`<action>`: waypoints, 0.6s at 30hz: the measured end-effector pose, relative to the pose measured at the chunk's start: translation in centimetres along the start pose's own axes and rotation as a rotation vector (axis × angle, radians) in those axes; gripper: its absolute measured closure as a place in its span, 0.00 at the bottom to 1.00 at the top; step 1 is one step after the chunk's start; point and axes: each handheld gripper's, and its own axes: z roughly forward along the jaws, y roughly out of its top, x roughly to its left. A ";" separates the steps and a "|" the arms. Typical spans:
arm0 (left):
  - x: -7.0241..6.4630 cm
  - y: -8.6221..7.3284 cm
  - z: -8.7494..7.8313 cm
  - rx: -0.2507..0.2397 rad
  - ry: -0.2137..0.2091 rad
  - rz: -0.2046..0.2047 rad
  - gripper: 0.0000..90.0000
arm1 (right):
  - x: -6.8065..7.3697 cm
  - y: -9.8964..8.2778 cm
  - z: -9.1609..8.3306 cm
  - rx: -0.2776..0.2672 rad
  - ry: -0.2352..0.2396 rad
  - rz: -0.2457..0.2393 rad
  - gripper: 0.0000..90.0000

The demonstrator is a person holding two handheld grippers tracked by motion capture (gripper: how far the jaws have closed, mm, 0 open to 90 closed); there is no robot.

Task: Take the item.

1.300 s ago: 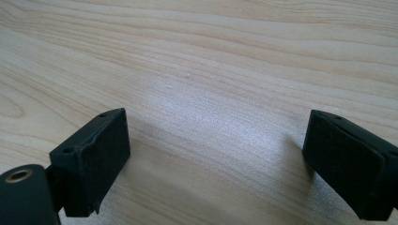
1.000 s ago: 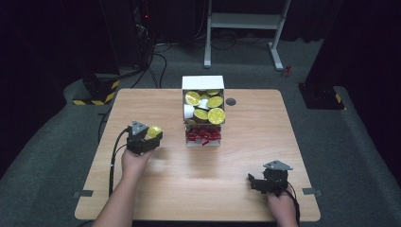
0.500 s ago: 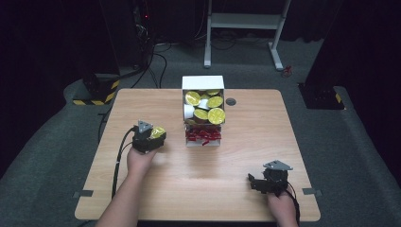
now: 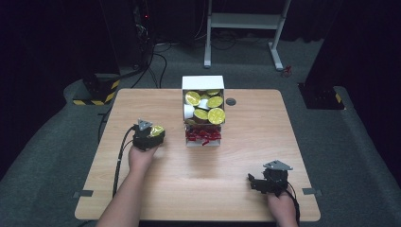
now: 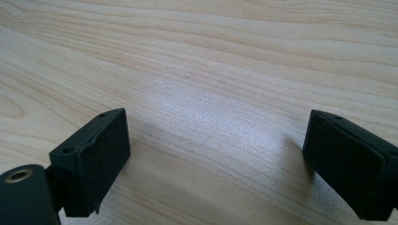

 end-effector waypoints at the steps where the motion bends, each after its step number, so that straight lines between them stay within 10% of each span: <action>1: 0.2 0.0 0.1 0.000 0.003 -0.001 0.42 | 0.0 0.0 0.0 0.000 0.000 0.000 0.09; 18: 1.1 -0.5 0.9 0.018 0.031 -0.011 0.42 | 0.0 0.0 0.0 0.000 0.000 0.000 0.09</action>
